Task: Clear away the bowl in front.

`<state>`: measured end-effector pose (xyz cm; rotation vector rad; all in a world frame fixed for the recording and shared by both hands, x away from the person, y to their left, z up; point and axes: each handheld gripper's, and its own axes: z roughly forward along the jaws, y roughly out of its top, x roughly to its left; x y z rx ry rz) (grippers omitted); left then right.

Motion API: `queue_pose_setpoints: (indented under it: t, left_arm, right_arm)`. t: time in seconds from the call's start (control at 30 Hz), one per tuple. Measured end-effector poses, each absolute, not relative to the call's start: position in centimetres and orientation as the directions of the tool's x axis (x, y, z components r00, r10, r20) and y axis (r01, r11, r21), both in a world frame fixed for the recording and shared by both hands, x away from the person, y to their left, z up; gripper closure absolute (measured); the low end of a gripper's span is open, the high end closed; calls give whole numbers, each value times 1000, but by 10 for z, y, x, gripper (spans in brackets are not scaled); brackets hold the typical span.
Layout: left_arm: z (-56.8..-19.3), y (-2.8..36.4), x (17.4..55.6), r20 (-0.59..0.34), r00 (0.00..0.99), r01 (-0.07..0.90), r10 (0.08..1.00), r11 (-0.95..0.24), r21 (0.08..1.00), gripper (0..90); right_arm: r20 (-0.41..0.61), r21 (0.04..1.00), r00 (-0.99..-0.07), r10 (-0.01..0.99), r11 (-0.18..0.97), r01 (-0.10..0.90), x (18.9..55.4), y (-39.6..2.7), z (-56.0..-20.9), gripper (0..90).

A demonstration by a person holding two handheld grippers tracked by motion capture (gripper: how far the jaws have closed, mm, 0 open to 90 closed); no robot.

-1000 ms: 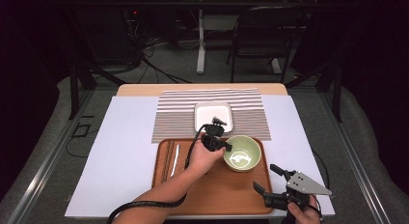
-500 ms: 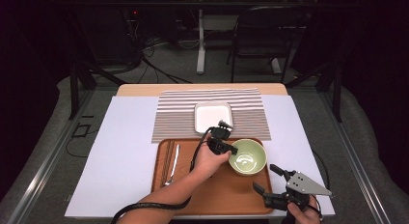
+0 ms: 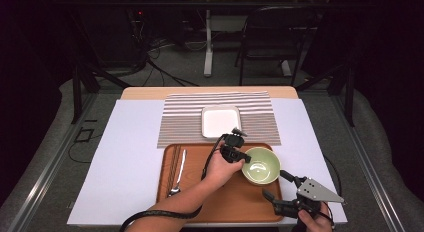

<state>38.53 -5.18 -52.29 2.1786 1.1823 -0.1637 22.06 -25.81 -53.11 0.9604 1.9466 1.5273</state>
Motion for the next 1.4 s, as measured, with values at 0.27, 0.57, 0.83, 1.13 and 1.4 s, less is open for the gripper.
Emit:
queue_pose_setpoints:
  t: [0.27,0.57,0.83,1.13,1.4]
  left_arm:
    - [-523,-59,384,-393,593,784,703,-393,480,831]
    - [-524,-63,385,-400,592,786,699,-394,476,827]
    - [-525,-66,384,-408,596,785,691,-396,476,822]
    - [-526,-62,387,-466,571,807,676,-357,471,789]
    - [-515,-50,388,-498,561,810,661,-315,496,641]
  right_arm:
    - [47,965,-639,768,131,228,220,-258,-531,146]
    - [47,965,-638,769,130,227,220,-258,-531,146]
    - [47,965,-638,769,130,227,220,-258,-531,146]
    - [46,965,-638,768,130,226,220,-258,-531,147]
    - [46,965,-638,768,130,227,220,-258,-531,146]
